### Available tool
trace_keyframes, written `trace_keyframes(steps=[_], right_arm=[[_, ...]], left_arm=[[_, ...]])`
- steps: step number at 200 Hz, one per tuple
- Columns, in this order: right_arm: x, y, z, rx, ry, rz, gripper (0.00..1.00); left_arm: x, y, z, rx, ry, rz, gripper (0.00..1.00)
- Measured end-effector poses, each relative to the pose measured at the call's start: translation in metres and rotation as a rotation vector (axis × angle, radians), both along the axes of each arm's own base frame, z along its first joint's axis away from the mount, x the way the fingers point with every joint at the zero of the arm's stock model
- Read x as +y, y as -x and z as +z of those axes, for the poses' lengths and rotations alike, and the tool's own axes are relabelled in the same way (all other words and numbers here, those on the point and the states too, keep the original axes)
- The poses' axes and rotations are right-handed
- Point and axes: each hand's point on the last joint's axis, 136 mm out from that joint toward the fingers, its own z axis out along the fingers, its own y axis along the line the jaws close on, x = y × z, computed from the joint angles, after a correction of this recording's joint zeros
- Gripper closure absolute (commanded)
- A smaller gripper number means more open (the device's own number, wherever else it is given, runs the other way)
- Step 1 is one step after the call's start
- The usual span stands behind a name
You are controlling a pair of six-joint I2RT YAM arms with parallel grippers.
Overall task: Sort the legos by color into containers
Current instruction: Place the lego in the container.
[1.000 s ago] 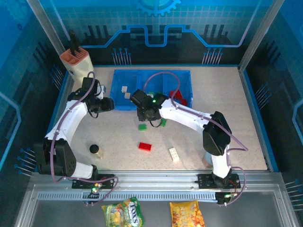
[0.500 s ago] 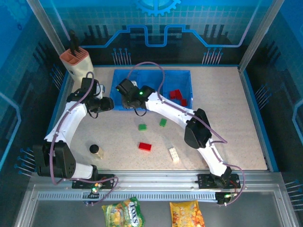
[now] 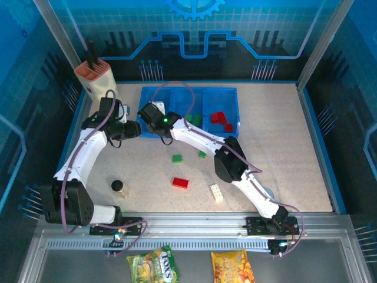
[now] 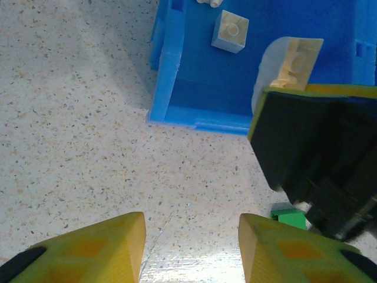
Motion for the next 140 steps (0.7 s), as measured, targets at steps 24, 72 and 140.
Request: trace_keyframes(steps=[24,72,140], right_arm=[[0.003,-0.005,-0.01,-0.005,0.006,-0.006,0.61],[0.006,-0.01,-0.032,0.011,0.014,-0.008,0.6],[0.008,-0.013,-0.045,0.031,-0.006,-0.012,0.52]], left_arm=[[0.0,0.0,0.0,0.0,0.0,0.0,0.54],[0.0,0.0,0.0,0.0,0.0,0.001,0.54],[0.001,0.0,0.0,0.0,0.0,0.002,0.53]])
